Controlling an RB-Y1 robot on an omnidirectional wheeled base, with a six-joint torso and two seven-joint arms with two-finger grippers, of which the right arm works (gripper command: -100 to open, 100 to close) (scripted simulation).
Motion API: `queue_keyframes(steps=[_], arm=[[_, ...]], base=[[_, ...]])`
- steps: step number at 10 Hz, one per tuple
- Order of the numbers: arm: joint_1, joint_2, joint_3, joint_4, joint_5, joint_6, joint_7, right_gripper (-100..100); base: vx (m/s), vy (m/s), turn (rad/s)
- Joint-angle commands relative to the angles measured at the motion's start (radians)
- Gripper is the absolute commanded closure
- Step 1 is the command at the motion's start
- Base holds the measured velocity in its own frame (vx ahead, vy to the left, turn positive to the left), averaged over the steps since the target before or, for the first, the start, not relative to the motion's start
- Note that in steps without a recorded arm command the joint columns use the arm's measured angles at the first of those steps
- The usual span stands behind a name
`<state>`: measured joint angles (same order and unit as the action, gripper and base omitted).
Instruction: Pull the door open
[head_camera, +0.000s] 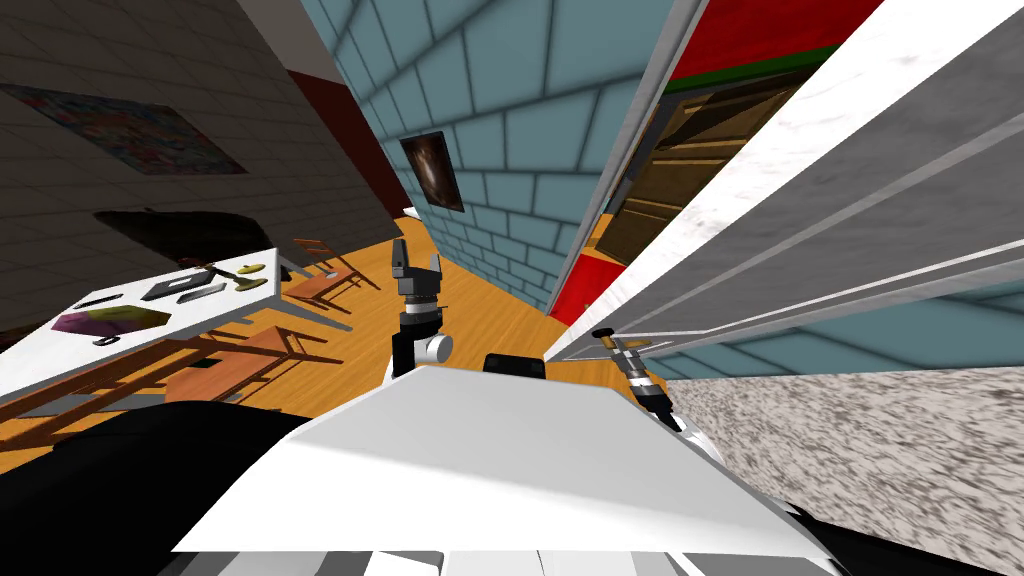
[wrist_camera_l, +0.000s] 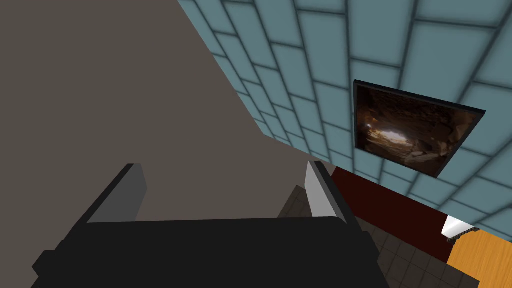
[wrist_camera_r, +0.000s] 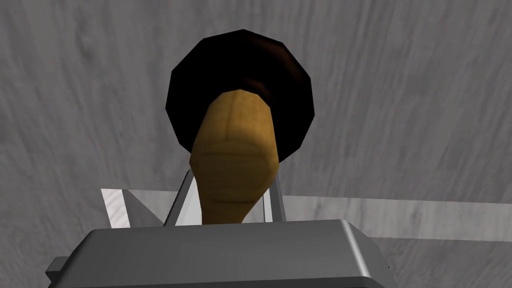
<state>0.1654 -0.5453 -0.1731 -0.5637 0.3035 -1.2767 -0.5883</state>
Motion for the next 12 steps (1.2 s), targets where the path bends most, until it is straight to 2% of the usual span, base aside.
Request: queue_keyframes(steps=[1,10,11,12], arm=[[-0.001,-0.002,-0.002,0.003,0.002,-0.006,0.001,100],[-0.012,-0.013,-0.014,0.034,0.011,-0.035,-0.002,100],[-0.006,-0.007,-0.009,0.023,0.013,-0.026,-0.004,100],[-0.01,-0.007,-0.01,0.031,0.016,-0.031,-0.004,100]], base=[[-0.2,-0.063,0.177],[-0.207,-0.088,0.155],[-0.086,-0.032,0.034],[-0.132,-0.043,0.136]])
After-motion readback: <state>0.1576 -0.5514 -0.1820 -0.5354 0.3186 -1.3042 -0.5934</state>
